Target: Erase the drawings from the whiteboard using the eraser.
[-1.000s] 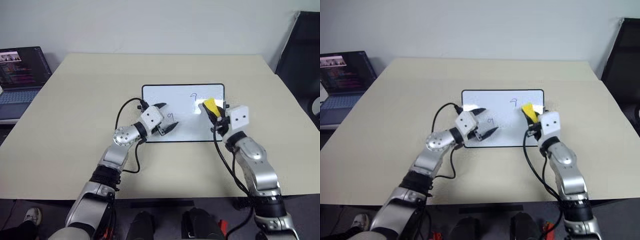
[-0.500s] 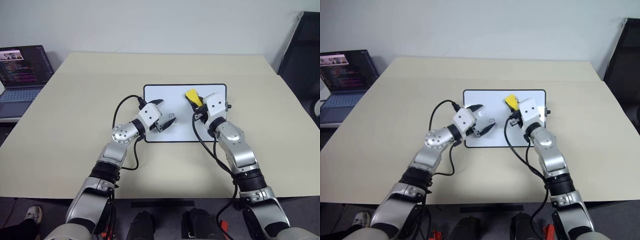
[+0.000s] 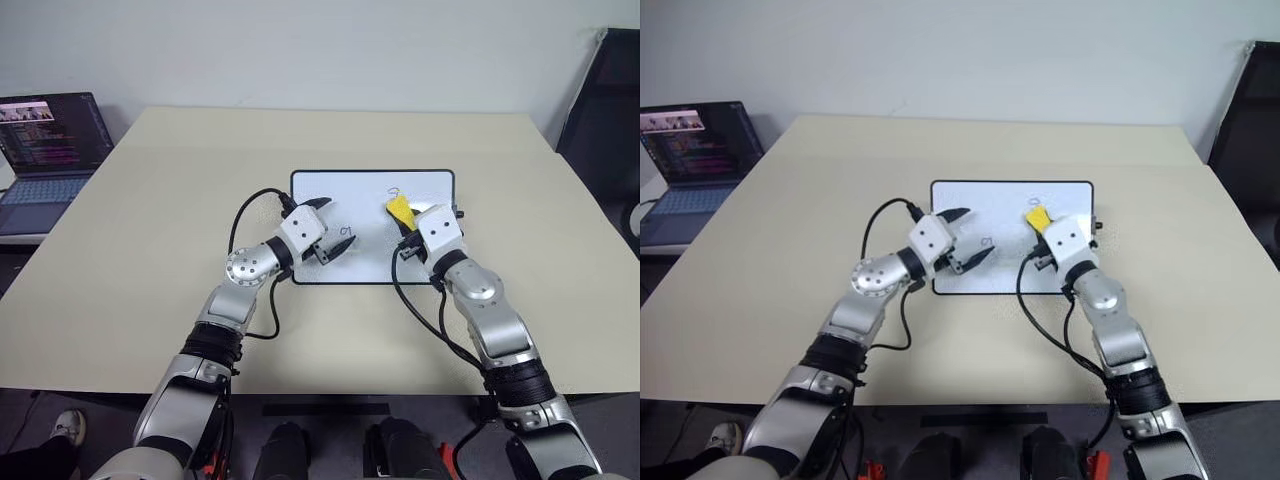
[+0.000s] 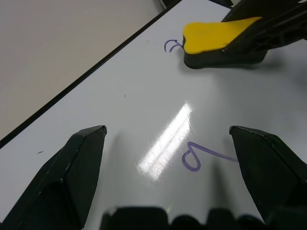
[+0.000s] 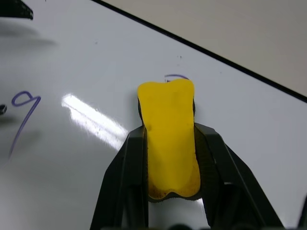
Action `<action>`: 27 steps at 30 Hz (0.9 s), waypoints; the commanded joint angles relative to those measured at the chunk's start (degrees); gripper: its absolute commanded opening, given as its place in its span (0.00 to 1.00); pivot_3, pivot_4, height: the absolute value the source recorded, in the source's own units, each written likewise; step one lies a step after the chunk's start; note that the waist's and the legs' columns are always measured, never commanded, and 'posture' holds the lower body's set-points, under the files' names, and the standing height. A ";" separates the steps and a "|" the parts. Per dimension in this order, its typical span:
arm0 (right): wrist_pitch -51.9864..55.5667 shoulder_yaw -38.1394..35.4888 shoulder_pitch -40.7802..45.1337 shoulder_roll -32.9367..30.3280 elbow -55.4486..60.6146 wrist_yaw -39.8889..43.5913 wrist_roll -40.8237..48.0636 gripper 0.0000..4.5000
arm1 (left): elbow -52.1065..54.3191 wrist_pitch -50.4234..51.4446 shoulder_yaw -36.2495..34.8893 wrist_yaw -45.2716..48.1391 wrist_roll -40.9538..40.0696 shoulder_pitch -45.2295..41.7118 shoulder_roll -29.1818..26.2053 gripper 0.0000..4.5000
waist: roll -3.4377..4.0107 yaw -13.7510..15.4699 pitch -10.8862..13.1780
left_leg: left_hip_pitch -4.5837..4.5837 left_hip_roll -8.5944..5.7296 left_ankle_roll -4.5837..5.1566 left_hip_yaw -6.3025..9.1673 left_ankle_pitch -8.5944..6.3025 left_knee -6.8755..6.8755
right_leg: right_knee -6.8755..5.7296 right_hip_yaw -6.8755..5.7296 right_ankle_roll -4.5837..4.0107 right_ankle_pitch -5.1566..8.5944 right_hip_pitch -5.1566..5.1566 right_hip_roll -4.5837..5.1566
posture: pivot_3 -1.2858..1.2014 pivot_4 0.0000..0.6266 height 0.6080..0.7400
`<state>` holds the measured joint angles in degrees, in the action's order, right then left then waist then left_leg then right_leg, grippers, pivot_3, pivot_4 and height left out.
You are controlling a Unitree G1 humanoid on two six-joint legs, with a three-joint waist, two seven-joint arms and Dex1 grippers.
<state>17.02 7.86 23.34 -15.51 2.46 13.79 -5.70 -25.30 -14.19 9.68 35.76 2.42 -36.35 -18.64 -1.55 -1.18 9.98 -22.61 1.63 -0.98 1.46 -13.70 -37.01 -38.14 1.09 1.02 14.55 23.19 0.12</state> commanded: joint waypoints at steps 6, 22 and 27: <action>4.36 -1.82 -3.35 -0.68 1.60 0.67 0.67 0.22 | 3.34 -0.01 -0.28 0.49 -0.72 0.48 0.37 1.00 | -0.01 -0.30 -0.01 | 0.03 -0.01 0.00 -0.04 0.00 -0.01 | 0.01 0.04 0.01 -0.01 -0.02 0.00 | 0.52 0.24 1.00; -7.05 0.57 7.44 5.76 -10.82 -2.18 -1.30 0.22 | 6.94 1.06 -0.32 0.97 -0.61 3.02 0.54 1.00 | 0.02 -0.63 0.02 | -0.20 0.05 0.03 -0.05 0.10 0.12 | 0.11 0.05 -0.19 -0.21 0.21 -0.06 | 0.52 0.24 1.00; -5.79 0.33 6.40 4.81 -10.90 -2.26 -2.02 0.22 | 8.92 1.95 -0.40 0.80 -0.54 4.23 0.42 1.00 | 0.02 -0.55 0.02 | -0.09 0.06 0.04 -0.02 0.11 0.07 | 0.04 0.04 -0.11 -0.16 0.15 -0.08 | 0.52 0.24 1.00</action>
<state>9.64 8.38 30.37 -10.07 -7.73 11.34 -6.95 -19.39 -12.35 9.70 36.86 2.36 -31.83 -18.02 -1.52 -1.73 10.00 -22.67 1.69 -0.94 1.44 -13.59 -36.95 -38.11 1.12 0.91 14.38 23.32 0.05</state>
